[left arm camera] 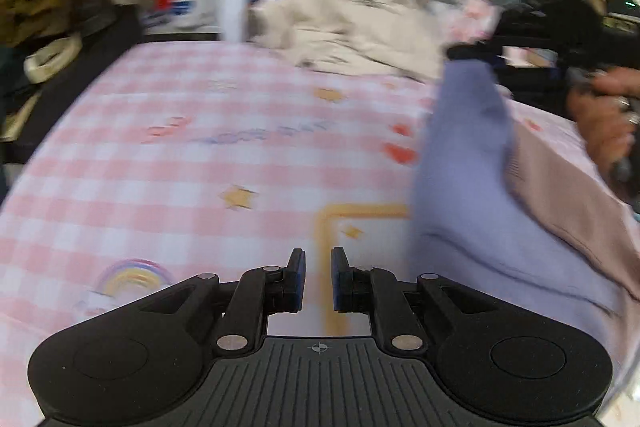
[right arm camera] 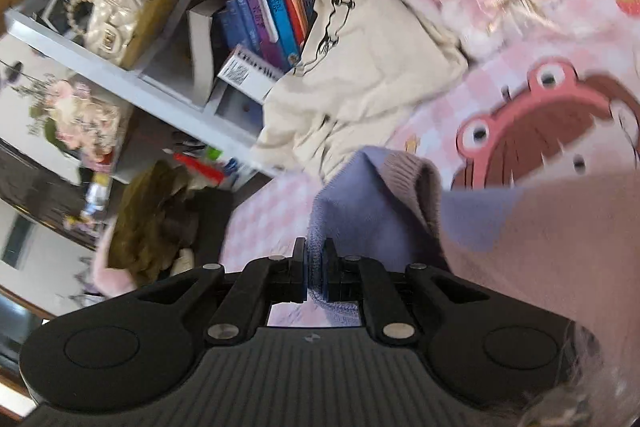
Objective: Fold clothes
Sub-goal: 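Lift the sweater with both grippers and shake it open in the air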
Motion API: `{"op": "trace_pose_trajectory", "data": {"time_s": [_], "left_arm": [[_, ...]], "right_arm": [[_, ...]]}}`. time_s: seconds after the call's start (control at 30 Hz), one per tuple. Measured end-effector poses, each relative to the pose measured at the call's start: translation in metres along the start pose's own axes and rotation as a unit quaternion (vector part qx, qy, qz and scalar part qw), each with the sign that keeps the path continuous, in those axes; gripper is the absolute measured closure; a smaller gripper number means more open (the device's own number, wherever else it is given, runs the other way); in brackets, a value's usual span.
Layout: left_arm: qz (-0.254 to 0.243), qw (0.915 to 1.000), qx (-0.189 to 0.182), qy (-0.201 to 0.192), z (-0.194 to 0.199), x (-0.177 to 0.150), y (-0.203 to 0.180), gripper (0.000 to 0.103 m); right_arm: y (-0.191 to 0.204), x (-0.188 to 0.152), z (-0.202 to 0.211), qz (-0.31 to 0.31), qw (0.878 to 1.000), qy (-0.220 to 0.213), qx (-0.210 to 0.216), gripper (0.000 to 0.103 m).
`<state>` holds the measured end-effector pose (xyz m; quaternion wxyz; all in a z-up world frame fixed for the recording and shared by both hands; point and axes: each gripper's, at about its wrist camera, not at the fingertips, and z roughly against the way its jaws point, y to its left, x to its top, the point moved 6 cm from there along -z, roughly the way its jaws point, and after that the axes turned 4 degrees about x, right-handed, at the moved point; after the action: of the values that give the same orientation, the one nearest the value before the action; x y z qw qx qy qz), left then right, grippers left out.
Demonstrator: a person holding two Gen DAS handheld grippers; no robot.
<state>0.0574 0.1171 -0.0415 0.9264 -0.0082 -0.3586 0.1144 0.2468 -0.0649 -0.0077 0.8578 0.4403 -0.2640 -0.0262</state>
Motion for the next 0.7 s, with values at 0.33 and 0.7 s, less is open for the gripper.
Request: {"op": "trace_pose_trajectory", "data": {"time_s": [0.33,0.7], "left_arm": [[-0.043,0.9976,-0.044,-0.031,0.041,-0.009,-0.042,0.042],[-0.065,0.9936,-0.053,0.076,-0.01,-0.042,-0.101,0.041]], "right_arm": [[-0.018,-0.028,0.069,0.227,0.972,0.042,-0.053,0.053],[-0.122,-0.11,0.17,0.302,0.926,0.077,-0.215,0.052]]}}
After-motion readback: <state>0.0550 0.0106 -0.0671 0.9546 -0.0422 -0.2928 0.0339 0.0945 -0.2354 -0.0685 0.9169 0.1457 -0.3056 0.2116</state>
